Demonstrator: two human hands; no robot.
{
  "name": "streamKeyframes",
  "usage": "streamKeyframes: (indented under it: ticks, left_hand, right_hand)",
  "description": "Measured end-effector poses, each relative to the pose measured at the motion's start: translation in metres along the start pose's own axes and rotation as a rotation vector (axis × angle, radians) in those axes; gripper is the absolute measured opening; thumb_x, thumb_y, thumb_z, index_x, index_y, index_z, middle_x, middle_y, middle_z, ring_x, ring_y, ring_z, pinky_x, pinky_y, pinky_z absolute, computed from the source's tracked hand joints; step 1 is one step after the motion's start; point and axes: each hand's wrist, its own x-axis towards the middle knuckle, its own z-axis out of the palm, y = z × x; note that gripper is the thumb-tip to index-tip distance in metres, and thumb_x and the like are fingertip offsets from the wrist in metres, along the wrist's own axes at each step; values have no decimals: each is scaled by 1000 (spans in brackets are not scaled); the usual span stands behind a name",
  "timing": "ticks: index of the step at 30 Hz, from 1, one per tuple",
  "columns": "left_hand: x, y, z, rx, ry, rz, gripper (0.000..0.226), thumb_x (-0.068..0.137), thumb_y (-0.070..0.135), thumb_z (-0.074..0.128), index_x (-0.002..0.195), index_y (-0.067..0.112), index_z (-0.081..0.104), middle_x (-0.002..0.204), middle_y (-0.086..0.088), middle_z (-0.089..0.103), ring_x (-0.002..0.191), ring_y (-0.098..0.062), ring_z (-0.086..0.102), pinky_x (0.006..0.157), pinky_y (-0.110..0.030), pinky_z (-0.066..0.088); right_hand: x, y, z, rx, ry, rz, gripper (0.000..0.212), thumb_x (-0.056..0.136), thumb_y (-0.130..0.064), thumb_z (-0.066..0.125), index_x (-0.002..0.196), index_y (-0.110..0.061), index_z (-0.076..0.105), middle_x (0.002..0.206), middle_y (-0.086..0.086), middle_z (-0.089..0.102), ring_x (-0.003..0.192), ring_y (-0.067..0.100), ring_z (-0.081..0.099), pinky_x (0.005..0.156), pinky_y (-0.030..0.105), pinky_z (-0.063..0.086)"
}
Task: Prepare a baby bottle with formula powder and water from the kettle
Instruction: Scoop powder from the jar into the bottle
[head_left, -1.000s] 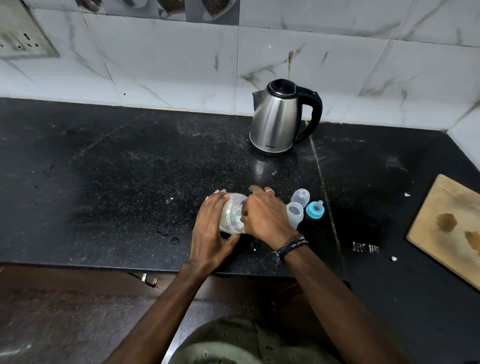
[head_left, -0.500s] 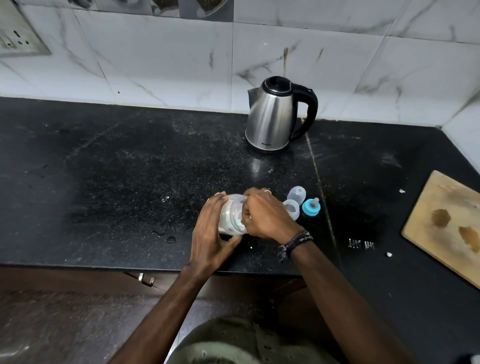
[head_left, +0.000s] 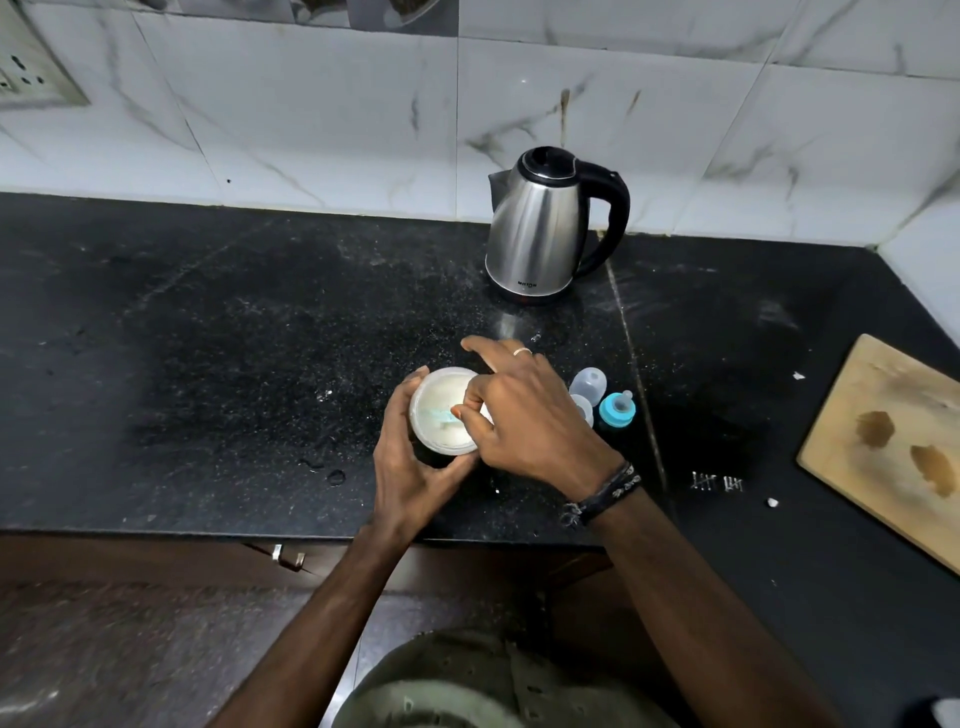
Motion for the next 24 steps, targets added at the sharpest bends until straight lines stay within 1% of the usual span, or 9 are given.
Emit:
streamKeyframes:
  ticks: [4,7,10,14,18,24]
  left_hand:
    - [-1,-2,2,-48,-5,-31,90,69,15,94,144,2,45,147,-15,56,136,-35,57,109,-62,47]
    - [-1,0,3,-60,-7,-30,90,69,14,94,144,5,44,147,-15,56,137,-35,56,109,-62,47]
    - [0,3,4,-66,-19,-27,91,69,13,94,144,1,44,148,-17,56,137,-36,56,109,-63,47]
    - [0,5,5,-48,-16,-19,91,69,13,94,144,-1,44,147,-17,56,136,-34,57,109,-60,48]
    - [1,7,5,-25,-12,0,91,68,12,95,143,-3,45,147,-17,56,136,-34,57,110,-57,49]
    - [1,11,5,-14,-11,-9,89,68,10,95,141,-5,48,146,-15,57,137,-28,57,112,-49,47]
  right_hand:
    - [1,1,-1,1,35,1,25,88,-33,64,82,-12,76,151,7,46,129,32,47,98,44,40]
    - [1,0,1,1,21,8,25,89,-33,63,85,-12,76,152,6,44,132,31,45,99,43,40]
    - [0,0,2,-8,-6,13,27,92,-35,60,92,-13,76,156,4,39,136,29,40,101,43,38]
    - [-1,-1,1,-4,-29,28,28,93,-35,59,95,-13,76,158,3,36,138,28,36,104,44,36]
    - [-1,-1,-2,-13,-19,44,26,92,-34,60,96,-14,76,158,2,35,138,27,36,105,44,35]
    - [0,0,-1,-23,-12,38,26,91,-35,61,96,-15,77,156,-1,37,137,26,37,102,42,35]
